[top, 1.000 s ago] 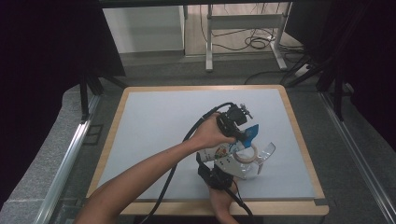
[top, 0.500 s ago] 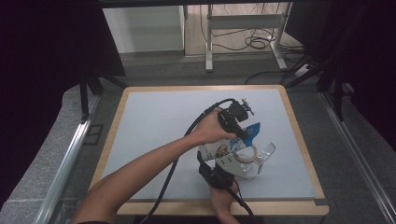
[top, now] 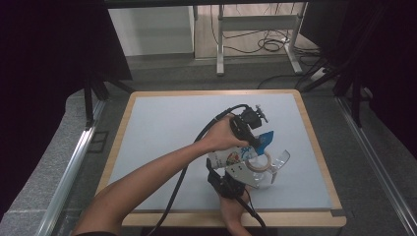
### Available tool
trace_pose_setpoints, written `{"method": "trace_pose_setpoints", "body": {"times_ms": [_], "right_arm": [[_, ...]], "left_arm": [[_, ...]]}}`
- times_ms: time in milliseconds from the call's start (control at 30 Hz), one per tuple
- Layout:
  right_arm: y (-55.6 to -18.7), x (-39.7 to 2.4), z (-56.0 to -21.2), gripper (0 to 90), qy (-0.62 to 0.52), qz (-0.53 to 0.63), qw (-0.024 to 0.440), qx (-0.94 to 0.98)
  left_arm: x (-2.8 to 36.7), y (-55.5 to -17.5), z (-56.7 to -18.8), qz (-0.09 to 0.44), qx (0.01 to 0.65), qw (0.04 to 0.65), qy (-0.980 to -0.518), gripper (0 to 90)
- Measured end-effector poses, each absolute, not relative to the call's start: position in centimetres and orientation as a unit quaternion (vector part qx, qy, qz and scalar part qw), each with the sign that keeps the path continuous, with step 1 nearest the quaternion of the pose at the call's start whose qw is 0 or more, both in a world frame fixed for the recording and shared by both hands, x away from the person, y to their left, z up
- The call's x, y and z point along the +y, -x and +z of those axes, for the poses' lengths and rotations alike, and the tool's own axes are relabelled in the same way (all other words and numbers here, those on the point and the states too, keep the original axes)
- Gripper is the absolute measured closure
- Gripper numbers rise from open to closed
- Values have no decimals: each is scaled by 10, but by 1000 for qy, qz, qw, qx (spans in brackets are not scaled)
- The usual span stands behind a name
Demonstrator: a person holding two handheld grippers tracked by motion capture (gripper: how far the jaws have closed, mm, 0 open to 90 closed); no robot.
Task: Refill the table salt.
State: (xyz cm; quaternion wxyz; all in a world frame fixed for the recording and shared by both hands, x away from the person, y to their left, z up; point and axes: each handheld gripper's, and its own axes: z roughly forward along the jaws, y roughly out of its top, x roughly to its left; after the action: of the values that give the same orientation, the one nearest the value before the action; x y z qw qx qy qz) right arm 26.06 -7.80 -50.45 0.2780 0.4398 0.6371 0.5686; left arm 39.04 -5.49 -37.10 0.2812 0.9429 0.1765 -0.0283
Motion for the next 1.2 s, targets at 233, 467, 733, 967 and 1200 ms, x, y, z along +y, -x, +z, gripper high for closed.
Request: {"method": "trace_pose_setpoints", "body": {"times_ms": [233,467,733,967,1200], "right_arm": [[-260,-78,-504,504,-436,567,284,639],[-260,-79,-502,504,-439,569,282,635],[-261,-80,-501,506,-441,570,282,633],[-261,-80,-500,507,-442,571,284,631],[-262,-81,-499,508,-440,570,286,633]], "left_arm": [[-54,-390,-370,-29,177,282,-942,900],[-57,-390,-370,-30,176,284,-942,900],[-60,-390,-369,-30,175,283,-942,900],[-61,-389,-368,-27,173,282,-943,900],[-61,-390,-368,-27,174,284,-942,900]]}}
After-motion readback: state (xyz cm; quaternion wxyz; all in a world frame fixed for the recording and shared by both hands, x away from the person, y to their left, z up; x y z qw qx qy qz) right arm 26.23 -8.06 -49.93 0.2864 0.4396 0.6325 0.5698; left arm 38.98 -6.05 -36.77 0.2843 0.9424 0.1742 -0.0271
